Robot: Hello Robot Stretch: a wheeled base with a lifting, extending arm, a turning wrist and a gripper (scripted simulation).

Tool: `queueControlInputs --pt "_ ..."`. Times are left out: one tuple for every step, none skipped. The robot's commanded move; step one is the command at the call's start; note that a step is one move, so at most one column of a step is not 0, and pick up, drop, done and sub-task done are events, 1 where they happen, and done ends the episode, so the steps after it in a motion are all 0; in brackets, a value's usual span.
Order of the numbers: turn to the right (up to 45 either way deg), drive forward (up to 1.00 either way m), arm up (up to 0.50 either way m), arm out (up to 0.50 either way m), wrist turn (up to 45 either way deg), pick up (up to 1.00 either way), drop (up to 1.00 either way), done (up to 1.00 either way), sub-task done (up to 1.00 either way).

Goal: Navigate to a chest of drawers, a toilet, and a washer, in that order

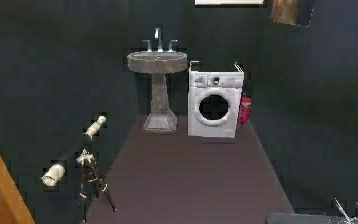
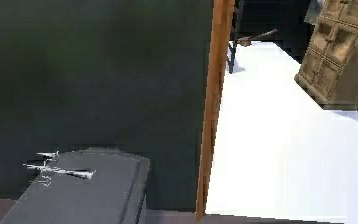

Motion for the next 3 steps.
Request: queueControlInputs --pt "0.0 0.8 0.0 0.0 0.0 0.0 0.0 0.0 0.0" --pt "6.0 0.0 0.0 0.0 0.0 0.0 0.0 0.0 0.0" --pt "0.0 0.45 0.0 0.0 0.0 0.0 0.0 0.0 0.0"
